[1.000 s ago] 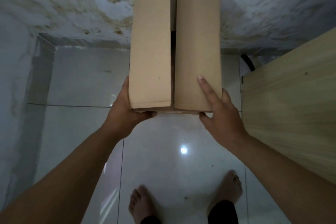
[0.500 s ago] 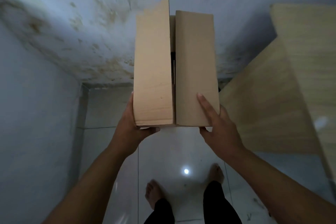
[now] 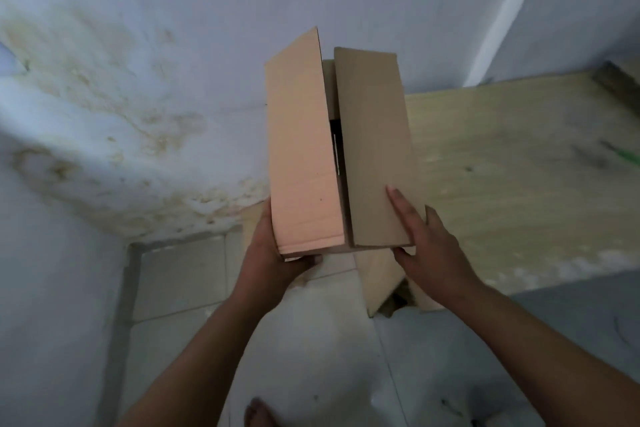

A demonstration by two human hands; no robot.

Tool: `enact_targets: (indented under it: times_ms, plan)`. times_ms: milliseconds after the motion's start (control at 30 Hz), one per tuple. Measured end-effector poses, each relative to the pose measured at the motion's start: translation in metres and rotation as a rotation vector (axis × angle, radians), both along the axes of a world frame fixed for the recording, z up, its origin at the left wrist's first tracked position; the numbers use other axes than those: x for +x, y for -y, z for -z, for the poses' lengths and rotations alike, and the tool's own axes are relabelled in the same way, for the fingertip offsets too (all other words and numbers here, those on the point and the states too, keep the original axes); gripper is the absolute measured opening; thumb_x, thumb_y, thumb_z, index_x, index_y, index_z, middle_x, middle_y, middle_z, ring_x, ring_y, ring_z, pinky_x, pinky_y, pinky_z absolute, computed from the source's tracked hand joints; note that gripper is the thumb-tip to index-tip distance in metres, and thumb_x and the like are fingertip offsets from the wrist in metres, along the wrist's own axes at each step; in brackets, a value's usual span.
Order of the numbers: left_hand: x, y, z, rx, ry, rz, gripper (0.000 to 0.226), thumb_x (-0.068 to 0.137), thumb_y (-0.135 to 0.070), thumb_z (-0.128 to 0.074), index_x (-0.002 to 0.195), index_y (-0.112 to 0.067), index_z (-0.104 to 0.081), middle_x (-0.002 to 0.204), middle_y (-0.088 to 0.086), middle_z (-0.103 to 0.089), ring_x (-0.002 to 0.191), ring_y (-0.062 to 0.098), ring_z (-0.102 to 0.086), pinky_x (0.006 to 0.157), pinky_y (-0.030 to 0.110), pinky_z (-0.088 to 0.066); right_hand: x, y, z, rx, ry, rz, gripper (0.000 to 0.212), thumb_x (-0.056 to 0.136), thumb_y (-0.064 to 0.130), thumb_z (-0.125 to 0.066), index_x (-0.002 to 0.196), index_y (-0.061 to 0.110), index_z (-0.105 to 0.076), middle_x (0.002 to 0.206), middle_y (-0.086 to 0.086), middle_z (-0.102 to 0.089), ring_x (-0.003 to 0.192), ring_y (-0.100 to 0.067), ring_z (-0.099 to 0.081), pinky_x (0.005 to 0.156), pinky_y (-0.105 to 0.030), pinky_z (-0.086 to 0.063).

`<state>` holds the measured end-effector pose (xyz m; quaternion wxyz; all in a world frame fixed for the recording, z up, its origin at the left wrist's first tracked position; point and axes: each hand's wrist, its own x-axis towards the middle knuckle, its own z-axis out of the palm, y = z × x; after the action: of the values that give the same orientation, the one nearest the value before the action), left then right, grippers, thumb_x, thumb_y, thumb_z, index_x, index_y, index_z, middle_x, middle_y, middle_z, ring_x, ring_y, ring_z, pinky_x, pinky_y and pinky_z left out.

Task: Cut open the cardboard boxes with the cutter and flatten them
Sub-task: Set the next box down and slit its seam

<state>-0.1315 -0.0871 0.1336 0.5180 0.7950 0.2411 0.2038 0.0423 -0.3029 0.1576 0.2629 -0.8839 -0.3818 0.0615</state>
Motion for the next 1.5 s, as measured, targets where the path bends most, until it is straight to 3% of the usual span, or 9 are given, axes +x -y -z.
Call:
enact_targets:
  times_ms: [100,233,500,667,867,1067,1233,1367,1500]
  plan:
    - [0.047,0.069,-0.006,-0.037,0.017,0.042,0.101,0.063,-0.011,-0.098,0.141,-0.039,-0.041,0.124,-0.018,-0.067,0.115,0.002,-0.064,0.091,0.021,-0.054,0.042,0.075,-0.008,-0.030,0.015,0.012,0.106,0.089,0.017,-0.069,0.146,0.067,0.005,0.135,-0.013,-0.042,0.103,-0.035,-0.064,0.087,-0.041,-0.055]
    - [0.107,0.144,-0.003,-0.077,0.000,0.100,0.104,0.063,-0.016,-0.099,0.144,-0.036,-0.038,0.127,-0.017,-0.064,0.115,-0.008,-0.059,0.082,0.006,-0.048,0.096,0.155,-0.015,-0.068,-0.001,0.027,0.106,0.087,0.016,-0.068,0.147,0.067,0.003,0.123,-0.006,-0.043,0.103,-0.032,-0.062,0.090,-0.041,-0.054]
    - [0.203,0.207,0.003,-0.041,-0.183,0.195,0.116,0.066,-0.031,-0.097,0.155,-0.028,-0.023,0.131,-0.020,-0.053,0.117,0.003,-0.052,0.090,0.018,-0.041,0.180,0.226,-0.002,-0.145,-0.087,0.090,0.108,0.089,0.015,-0.068,0.145,0.068,0.007,0.113,-0.005,-0.041,0.090,-0.025,-0.058,0.086,-0.036,-0.054]
    - [0.242,0.221,0.026,-0.146,-0.395,0.356,0.142,0.057,-0.057,-0.097,0.160,-0.026,-0.004,0.151,-0.007,-0.036,0.138,0.016,-0.039,0.112,0.033,-0.041,0.205,0.251,0.034,-0.212,-0.139,0.168,0.110,0.088,0.007,-0.064,0.142,0.072,0.008,0.111,-0.002,-0.035,0.079,-0.022,-0.057,0.076,-0.035,-0.056]
    - [0.309,0.222,0.033,-0.147,-0.450,0.290,0.133,0.062,-0.106,-0.036,0.161,-0.019,-0.017,0.161,0.005,-0.037,0.148,0.025,-0.036,0.124,0.044,-0.029,0.260,0.249,0.054,-0.121,-0.221,0.254,0.106,0.084,0.002,-0.062,0.142,0.072,-0.007,0.113,0.002,-0.027,0.094,-0.019,-0.056,0.085,-0.020,-0.048]
    - [0.405,0.201,0.023,-0.116,-0.653,0.307,0.095,0.090,-0.055,-0.071,0.148,0.003,-0.023,0.152,0.022,-0.038,0.136,0.039,-0.046,0.109,0.046,-0.046,0.323,0.237,0.043,-0.116,-0.316,0.292,0.088,0.076,0.025,-0.050,0.146,0.067,-0.016,0.111,-0.001,-0.030,0.110,-0.029,-0.044,0.105,-0.038,-0.041]
    - [0.479,0.204,0.017,-0.160,-0.657,0.191,0.140,0.080,-0.044,-0.086,0.158,-0.011,0.025,0.168,0.013,-0.003,0.148,0.041,-0.030,0.115,0.051,-0.041,0.379,0.236,0.039,-0.063,-0.419,0.311,0.066,0.083,0.040,-0.038,0.139,0.073,-0.025,0.122,-0.006,-0.035,0.125,-0.030,-0.039,0.114,-0.042,-0.032]
    - [0.517,0.223,0.021,-0.162,-0.646,-0.003,0.154,0.066,-0.056,-0.092,0.159,-0.017,0.024,0.165,0.016,-0.011,0.150,0.042,-0.026,0.119,0.056,-0.034,0.431,0.229,0.038,0.014,-0.427,0.294,0.043,0.105,0.037,-0.042,0.145,0.052,-0.042,0.139,-0.012,-0.035,0.134,-0.024,-0.042,0.103,-0.013,-0.025]
    - [0.534,0.237,0.022,-0.194,-0.665,-0.123,0.155,0.061,-0.053,-0.096,0.160,-0.019,0.019,0.161,0.019,-0.021,0.146,0.042,-0.032,0.119,0.056,-0.034,0.471,0.242,0.053,0.032,-0.451,0.227,0.066,0.098,0.048,-0.055,0.156,0.041,-0.025,0.152,-0.005,-0.036,0.141,-0.019,-0.038,0.110,-0.022,-0.028]
